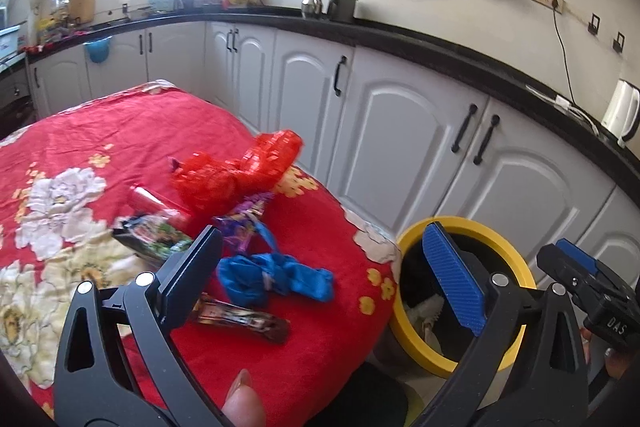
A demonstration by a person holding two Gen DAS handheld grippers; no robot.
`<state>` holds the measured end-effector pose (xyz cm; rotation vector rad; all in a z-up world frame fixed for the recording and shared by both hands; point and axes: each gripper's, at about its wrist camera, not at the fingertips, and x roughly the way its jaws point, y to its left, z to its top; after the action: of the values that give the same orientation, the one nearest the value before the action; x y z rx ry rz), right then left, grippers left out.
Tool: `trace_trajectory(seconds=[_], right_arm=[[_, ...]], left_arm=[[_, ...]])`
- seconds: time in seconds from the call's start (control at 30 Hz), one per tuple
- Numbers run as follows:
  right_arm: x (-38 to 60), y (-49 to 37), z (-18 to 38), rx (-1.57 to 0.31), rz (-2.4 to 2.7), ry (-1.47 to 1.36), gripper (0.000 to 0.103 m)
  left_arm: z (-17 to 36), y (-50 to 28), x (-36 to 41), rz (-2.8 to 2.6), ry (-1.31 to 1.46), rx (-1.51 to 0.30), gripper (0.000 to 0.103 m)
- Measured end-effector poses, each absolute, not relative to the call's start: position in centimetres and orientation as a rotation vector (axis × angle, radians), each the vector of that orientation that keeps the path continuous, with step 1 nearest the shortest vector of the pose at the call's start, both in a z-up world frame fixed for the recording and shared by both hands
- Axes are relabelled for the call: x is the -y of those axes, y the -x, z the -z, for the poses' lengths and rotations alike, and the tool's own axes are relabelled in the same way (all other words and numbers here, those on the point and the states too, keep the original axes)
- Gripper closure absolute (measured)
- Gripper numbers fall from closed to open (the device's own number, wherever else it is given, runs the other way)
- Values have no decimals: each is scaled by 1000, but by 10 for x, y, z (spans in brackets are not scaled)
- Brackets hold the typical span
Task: Collect trash
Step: 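Move both tools back toward the remaining trash on the table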
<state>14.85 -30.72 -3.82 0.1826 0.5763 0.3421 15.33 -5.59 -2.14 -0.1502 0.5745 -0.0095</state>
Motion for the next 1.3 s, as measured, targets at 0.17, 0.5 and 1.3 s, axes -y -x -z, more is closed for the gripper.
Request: trace_trajectory(seconds=[0.17,0.5,1.3], right_arm=[[293,-147,30,-565,-360,-170,16],[259,-143,18,-552,-413,-135,15],[201,-158,12,-558,-502,-96,13]], left_arm=[[14,-148,38,-18,173,-551,11],[9,-140,6,-70,209,-530,11],[5,-132,-102,-221,409,-513,11]])
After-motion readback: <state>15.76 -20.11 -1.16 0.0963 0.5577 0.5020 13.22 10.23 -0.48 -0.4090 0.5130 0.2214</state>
